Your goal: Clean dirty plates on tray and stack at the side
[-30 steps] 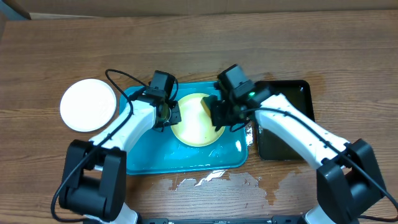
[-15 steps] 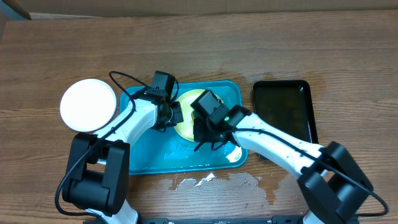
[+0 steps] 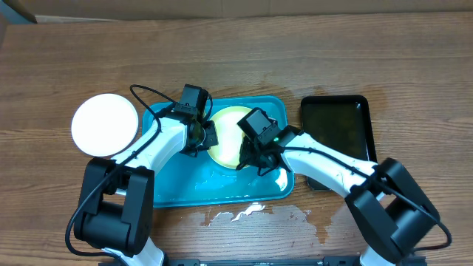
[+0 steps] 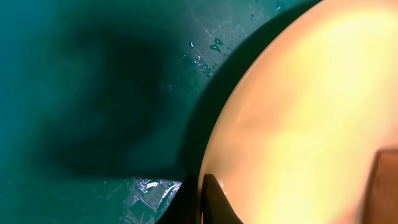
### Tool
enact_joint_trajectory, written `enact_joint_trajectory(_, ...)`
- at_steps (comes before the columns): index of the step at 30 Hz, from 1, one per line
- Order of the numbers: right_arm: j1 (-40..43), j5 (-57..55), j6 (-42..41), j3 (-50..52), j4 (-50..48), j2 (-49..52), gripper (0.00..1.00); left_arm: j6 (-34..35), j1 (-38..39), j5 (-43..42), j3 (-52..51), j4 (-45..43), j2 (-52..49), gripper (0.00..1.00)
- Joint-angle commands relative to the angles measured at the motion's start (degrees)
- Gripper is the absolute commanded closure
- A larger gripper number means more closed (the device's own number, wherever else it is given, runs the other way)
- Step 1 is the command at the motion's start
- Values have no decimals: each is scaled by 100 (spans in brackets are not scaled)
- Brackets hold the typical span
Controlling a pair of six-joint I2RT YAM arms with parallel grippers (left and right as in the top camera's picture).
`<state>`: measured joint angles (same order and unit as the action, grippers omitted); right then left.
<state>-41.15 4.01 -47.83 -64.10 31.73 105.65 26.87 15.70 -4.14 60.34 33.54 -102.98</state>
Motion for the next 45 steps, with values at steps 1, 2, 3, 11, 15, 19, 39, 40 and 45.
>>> enact_joint_trajectory(1, 232, -116, -59, 42, -153, 120, 96, -7, 7, 4, -39, 4, -81, 96)
enact_joint_trajectory(2, 317, -160, -59, 39, -192, 120, 96, -7, 7, 4, -39, 4, -81, 96)
enact_joint_trajectory(3, 413, -190, -57, 39, -223, 120, 96, -7, 7, 4, -39, 4, -81, 96)
enact_joint_trajectory(11, 1532, 599, 861, -522, -151, 83, 96, -9, 7, 4, -39, 9, -81, 96)
enact_joint_trajectory(15, 2063, 1047, 1390, -1182, 542, -63, 96, -9, 7, 7, -39, 7, -81, 96)
enact_joint_trajectory(19, 2533, 1016, 1921, -1685, 1434, -278, 96, -57, 7, 4, -22, 9, -68, 96)
enact_joint_trajectory(39, 4277, 254, 2400, -1779, 3123, -791, 95, -566, 693, 2610, 92, 474, 2544, 96)
enact_joint_trajectory(40, 4277, 195, 2409, -1764, 3126, -791, 95, -570, 872, 2931, 92, 509, 2695, 96)
enact_joint_trajectory(45, 4277, 31, 2409, -1759, 3139, -789, 92, -691, 2065, 4750, 92, 562, 3123, 96)
